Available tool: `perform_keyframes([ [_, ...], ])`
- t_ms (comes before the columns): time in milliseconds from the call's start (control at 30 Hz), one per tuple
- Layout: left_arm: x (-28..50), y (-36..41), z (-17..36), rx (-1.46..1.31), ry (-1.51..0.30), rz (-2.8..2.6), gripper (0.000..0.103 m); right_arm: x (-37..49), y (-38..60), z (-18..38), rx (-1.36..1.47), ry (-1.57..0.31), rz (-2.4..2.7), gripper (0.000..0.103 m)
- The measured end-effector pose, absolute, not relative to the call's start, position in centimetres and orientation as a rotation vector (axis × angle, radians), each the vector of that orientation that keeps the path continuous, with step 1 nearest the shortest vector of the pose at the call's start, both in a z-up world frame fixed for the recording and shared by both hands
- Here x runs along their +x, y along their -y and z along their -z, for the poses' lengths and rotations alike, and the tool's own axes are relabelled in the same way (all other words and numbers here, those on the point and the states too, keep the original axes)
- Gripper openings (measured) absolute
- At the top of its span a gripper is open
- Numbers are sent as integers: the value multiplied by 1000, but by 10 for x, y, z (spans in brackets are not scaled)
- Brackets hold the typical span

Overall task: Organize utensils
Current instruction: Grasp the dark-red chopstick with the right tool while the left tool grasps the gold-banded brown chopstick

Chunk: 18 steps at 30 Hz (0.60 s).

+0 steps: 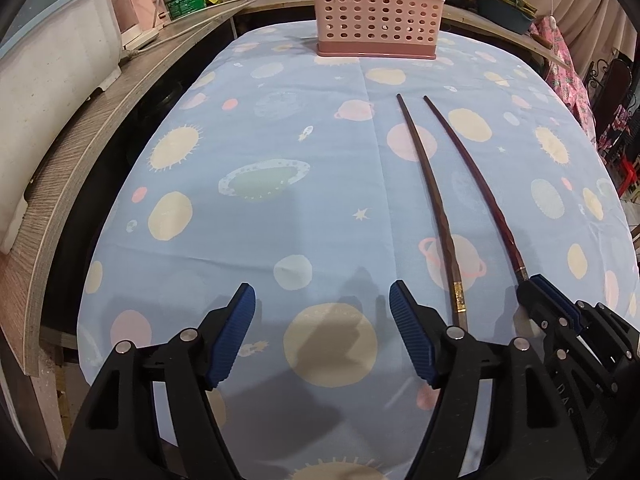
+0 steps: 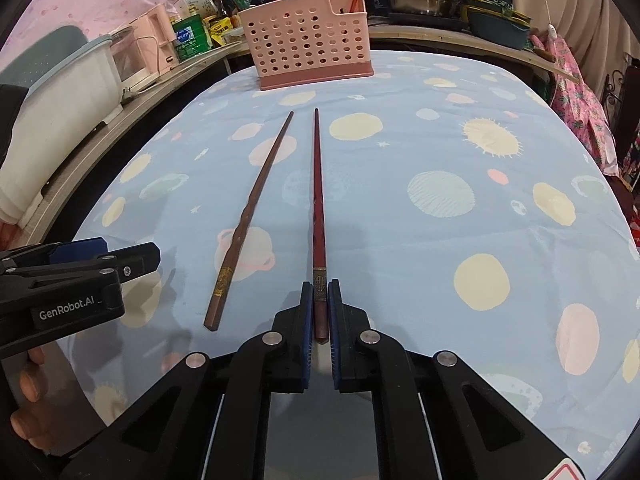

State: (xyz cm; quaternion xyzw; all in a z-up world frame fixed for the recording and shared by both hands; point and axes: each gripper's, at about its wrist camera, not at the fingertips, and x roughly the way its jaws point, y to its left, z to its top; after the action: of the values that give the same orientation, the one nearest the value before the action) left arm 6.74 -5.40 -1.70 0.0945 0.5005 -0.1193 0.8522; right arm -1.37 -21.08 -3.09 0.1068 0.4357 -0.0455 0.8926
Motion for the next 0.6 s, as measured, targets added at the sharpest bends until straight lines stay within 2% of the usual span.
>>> perform_keyframes([
  [200, 63, 63, 17, 194, -1060, 279, 69, -21, 223, 31, 240, -901, 121, 7],
  [433, 57, 73, 15, 142, -1066, 341, 79, -26, 233, 31, 264, -899, 125, 7],
  [600, 56, 82, 22, 127, -1095, 367, 79, -26, 234, 31, 269, -899, 121, 7],
])
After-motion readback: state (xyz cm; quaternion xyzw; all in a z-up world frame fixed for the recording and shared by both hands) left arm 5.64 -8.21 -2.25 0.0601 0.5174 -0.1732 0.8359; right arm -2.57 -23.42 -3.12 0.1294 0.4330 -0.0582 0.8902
